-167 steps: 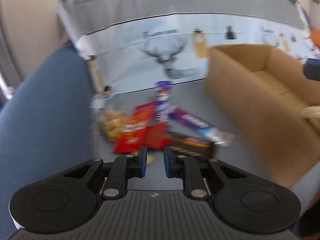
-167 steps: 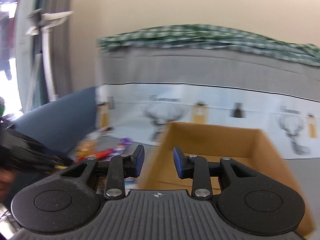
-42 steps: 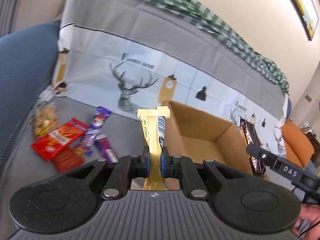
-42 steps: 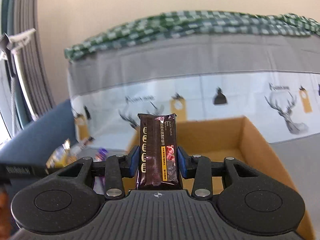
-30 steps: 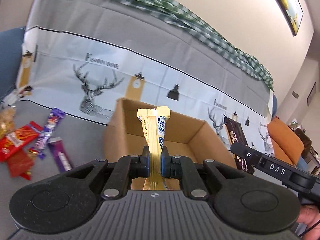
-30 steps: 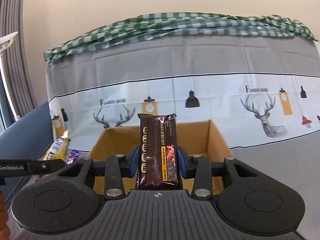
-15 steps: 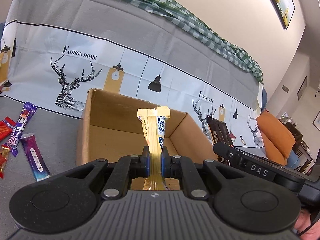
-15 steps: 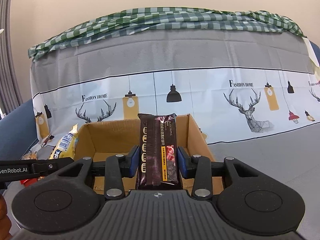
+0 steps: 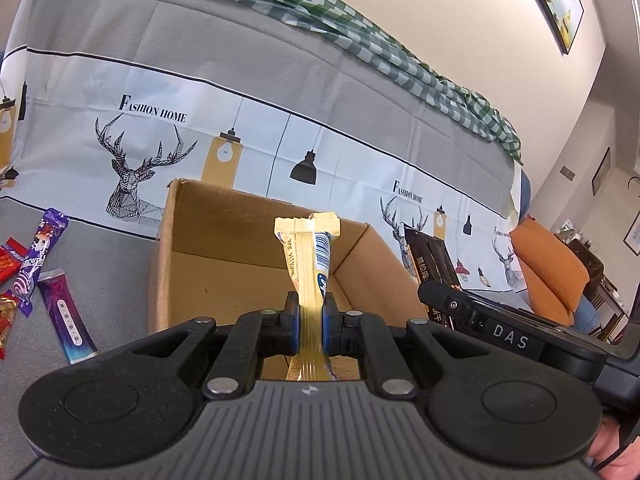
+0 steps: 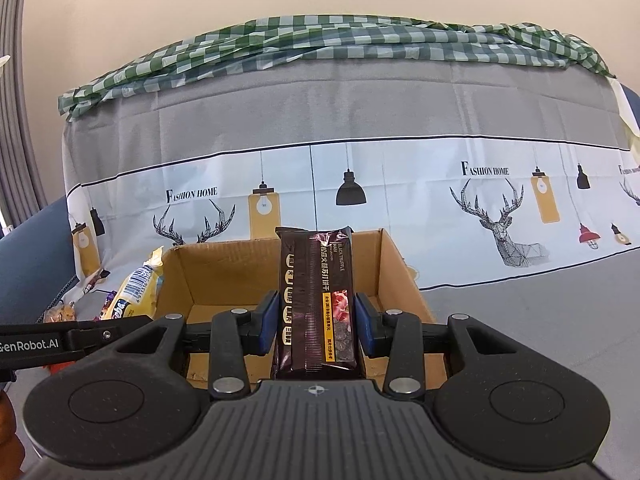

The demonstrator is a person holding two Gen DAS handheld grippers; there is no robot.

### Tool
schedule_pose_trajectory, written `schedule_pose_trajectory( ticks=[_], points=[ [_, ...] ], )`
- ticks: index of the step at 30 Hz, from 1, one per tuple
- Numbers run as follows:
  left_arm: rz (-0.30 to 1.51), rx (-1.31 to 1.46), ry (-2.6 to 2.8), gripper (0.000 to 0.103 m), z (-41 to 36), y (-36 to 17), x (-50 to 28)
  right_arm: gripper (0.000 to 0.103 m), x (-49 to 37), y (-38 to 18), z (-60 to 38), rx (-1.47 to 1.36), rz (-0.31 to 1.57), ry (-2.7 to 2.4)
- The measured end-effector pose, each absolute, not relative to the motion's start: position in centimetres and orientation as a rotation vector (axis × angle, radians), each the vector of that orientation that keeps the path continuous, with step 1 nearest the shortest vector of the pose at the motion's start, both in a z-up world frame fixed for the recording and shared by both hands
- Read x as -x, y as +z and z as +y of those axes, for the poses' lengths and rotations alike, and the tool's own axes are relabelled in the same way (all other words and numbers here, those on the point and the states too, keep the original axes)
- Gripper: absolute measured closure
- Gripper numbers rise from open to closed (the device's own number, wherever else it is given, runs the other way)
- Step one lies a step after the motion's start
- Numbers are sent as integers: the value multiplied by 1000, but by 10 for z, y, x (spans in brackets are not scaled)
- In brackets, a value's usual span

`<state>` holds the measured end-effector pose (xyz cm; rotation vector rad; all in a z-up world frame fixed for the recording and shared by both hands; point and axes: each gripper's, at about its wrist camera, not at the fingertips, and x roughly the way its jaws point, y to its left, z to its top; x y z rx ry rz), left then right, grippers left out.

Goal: Organize snacks

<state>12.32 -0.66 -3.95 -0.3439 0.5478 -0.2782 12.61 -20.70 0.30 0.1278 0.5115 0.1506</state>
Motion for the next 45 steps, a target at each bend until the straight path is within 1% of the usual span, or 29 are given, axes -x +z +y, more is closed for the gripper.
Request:
schedule_pose_trajectory(
  ticks=[45],
  points=[
    [521, 326, -329, 93, -20, -36, -122, 62, -124, 4, -205, -125, 508, 141]
  ],
)
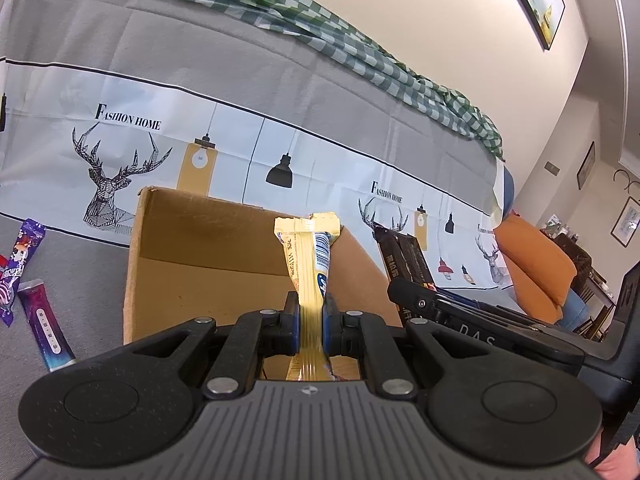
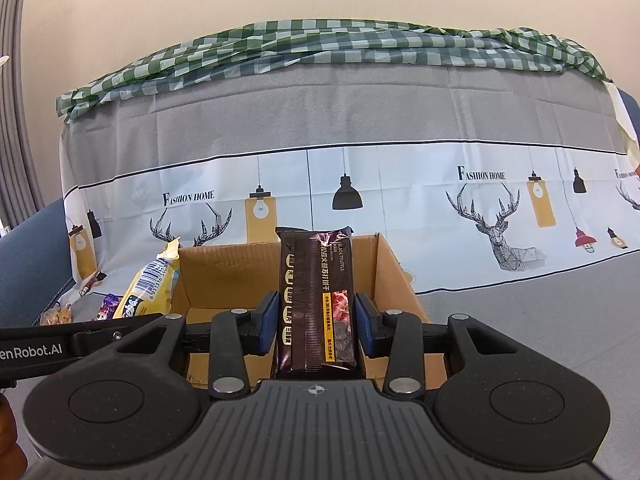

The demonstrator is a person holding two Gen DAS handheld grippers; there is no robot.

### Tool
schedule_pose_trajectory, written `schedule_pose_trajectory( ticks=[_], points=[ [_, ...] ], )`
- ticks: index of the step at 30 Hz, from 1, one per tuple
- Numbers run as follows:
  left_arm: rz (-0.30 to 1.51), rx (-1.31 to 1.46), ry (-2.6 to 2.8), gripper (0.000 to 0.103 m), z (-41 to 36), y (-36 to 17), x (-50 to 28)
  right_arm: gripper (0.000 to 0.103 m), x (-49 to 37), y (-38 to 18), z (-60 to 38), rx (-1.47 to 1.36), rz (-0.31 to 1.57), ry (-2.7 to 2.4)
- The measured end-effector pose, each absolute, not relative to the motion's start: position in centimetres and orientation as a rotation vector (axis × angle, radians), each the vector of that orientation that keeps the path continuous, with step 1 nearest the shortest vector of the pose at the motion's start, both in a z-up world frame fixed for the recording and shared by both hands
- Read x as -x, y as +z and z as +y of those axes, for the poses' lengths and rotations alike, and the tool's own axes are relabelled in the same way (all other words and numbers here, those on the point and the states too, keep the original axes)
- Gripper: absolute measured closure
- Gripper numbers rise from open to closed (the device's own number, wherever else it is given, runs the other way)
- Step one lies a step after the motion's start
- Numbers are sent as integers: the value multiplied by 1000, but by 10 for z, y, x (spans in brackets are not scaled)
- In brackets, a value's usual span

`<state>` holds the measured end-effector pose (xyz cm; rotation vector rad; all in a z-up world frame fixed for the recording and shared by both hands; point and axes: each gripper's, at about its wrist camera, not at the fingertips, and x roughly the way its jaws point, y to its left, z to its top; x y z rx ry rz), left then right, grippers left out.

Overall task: Organize snacks
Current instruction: 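Open the left tool to drop the wafer bar while the right tool drops the chocolate bar into the box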

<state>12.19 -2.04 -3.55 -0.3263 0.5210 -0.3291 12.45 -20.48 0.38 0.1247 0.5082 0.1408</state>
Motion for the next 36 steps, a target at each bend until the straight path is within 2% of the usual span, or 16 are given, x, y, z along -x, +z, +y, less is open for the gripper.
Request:
schedule_pose_trajectory(
  ticks=[18, 20, 21, 22, 23, 24, 36],
  points=[
    [504, 317, -376, 92, -26, -33, -119, 62, -123, 5, -203, -132, 509, 126],
    [521, 314, -392, 82, -29, -33, -120, 61, -124, 5, -204, -133, 513, 119],
    [522, 309, -387, 69, -29, -33, -120, 60, -124, 5, -204, -134, 513, 109],
    [518, 305, -379, 66, -29, -33, -119, 58, -125, 5, -205, -135, 514, 93],
    [518, 305, -375, 66, -30, -33, -119, 51, -125, 5, -206, -140, 513, 82],
    [519, 310, -374, 66, -29, -33, -119, 47, -125, 5, -208, -154, 511, 73],
    [448, 256, -362, 67, -15, -20, -100, 44, -127, 5, -198, -214, 519, 39]
  ],
)
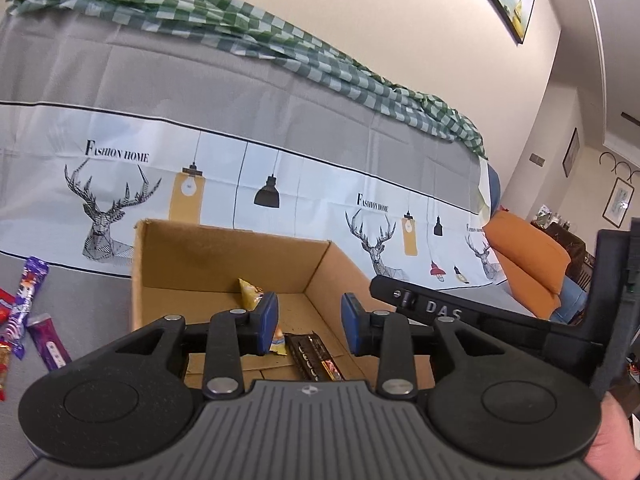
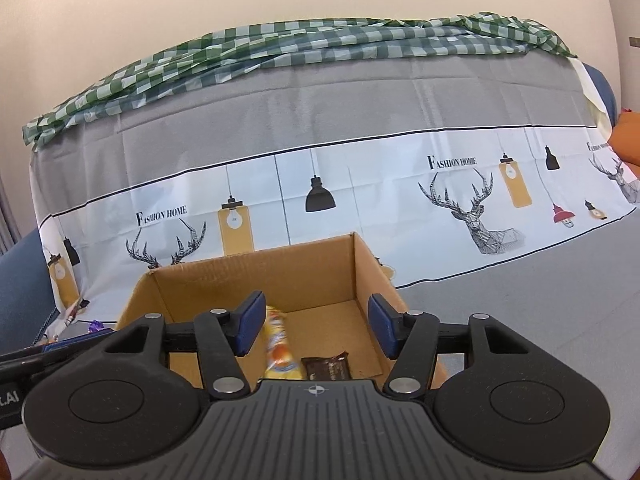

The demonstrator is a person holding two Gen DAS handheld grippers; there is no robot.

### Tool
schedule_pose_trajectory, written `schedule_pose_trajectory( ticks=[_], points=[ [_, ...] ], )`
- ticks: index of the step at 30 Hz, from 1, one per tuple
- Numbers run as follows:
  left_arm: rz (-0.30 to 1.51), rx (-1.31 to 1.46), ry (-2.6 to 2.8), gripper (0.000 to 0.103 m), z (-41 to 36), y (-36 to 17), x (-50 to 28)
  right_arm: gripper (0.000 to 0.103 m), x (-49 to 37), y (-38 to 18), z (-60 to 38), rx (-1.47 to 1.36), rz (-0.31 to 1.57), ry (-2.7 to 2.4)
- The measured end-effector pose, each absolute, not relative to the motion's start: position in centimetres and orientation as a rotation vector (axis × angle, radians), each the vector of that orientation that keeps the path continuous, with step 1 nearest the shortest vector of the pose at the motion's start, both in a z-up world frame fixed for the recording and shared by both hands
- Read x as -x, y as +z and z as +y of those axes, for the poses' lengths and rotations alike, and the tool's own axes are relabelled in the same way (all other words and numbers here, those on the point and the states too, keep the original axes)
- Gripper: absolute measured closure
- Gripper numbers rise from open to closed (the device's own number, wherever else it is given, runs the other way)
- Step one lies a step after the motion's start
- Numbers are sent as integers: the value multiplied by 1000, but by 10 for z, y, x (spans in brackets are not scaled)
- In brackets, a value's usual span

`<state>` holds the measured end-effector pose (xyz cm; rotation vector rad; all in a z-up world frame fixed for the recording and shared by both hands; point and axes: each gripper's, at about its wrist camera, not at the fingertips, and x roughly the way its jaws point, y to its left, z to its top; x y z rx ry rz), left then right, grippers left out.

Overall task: Organize snacks
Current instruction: 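Open the left tool to drop the wafer bar while the right tool drops the chocolate bar into the box, then move both tools from the box back to the snack pile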

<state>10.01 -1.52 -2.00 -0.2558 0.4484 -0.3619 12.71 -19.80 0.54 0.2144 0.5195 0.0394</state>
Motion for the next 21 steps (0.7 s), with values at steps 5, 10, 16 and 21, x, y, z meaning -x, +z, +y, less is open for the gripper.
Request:
schedule_pose_trajectory(
  ticks=[5, 10, 16, 21],
  points=[
    [461, 244, -385, 72, 10, 1, -95, 44, -124, 8, -178, -219, 508, 54],
    [439, 166, -342, 74, 41, 22, -100, 45, -119, 11, -152, -221, 493, 84],
    [471, 247, -224, 75, 102, -5, -111, 59, -114, 8, -115, -212, 495, 131],
    [530, 292, -113, 79, 142, -17, -129, 64, -110, 7, -80, -191, 491, 197]
  ],
)
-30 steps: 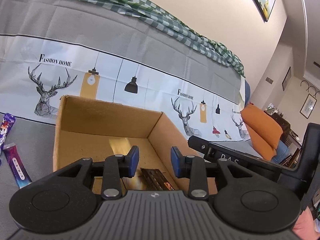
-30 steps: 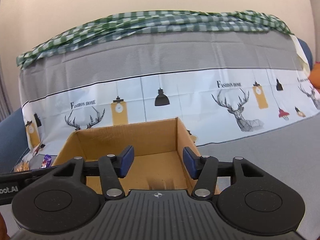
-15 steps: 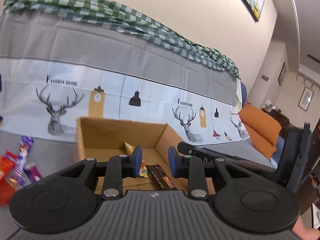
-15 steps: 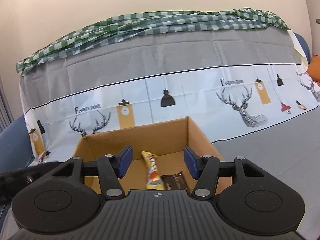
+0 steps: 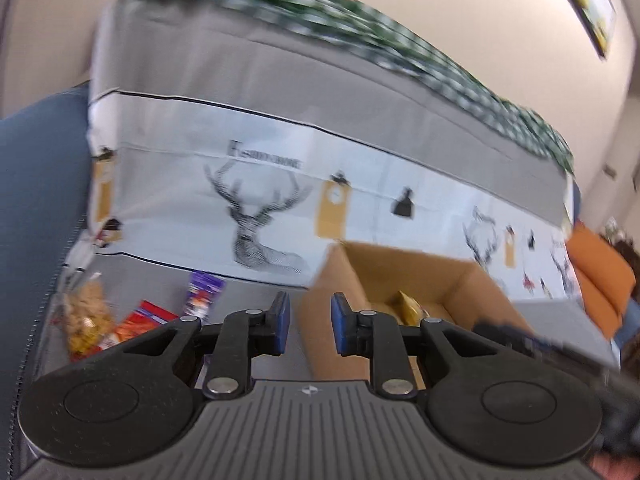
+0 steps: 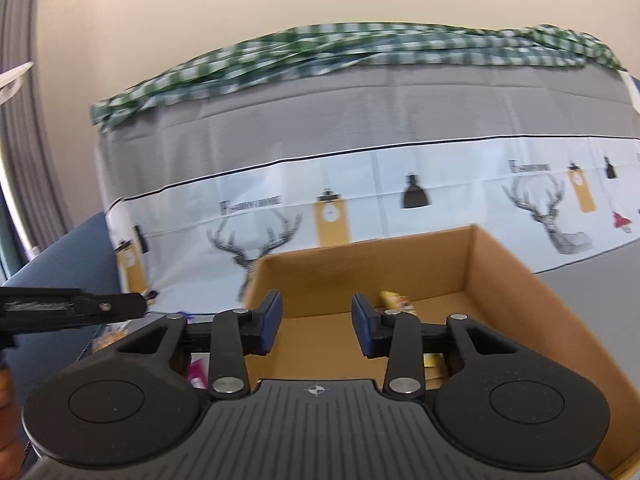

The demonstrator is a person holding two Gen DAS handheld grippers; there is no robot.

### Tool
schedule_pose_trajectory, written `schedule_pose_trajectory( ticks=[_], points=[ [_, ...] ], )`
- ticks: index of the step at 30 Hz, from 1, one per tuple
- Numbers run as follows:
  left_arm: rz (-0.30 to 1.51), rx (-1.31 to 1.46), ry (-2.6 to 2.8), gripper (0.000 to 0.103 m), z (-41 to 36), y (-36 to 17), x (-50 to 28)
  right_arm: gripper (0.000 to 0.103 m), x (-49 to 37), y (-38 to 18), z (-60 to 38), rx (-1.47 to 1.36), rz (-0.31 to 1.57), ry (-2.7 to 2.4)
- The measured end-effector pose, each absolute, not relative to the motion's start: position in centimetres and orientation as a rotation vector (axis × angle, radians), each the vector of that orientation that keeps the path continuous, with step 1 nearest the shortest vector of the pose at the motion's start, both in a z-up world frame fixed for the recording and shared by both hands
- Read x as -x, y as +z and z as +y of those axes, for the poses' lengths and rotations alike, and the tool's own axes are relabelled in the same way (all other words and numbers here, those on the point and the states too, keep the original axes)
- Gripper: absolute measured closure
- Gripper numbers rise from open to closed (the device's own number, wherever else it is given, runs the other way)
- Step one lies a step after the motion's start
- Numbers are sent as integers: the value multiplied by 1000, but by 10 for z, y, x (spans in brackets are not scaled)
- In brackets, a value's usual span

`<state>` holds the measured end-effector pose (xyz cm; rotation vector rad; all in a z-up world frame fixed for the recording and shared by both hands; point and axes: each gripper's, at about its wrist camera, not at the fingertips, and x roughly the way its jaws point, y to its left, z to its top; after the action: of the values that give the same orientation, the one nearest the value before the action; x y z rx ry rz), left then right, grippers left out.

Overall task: Organize snacks
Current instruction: 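Move both tools from the box back to the snack pile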

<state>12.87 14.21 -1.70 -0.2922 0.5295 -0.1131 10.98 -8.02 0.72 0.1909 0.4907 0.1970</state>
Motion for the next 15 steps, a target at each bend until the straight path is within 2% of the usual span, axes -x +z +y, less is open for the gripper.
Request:
schedule_pose_trajectory(
  ticks=[12, 15],
  points=[
    [566, 606, 204, 79, 249, -44, -137, 64, -103, -5, 12, -148, 513, 315],
    [591, 717, 261, 75, 271, -56, -135, 64, -103, -16, 36, -114, 550, 314]
  ],
)
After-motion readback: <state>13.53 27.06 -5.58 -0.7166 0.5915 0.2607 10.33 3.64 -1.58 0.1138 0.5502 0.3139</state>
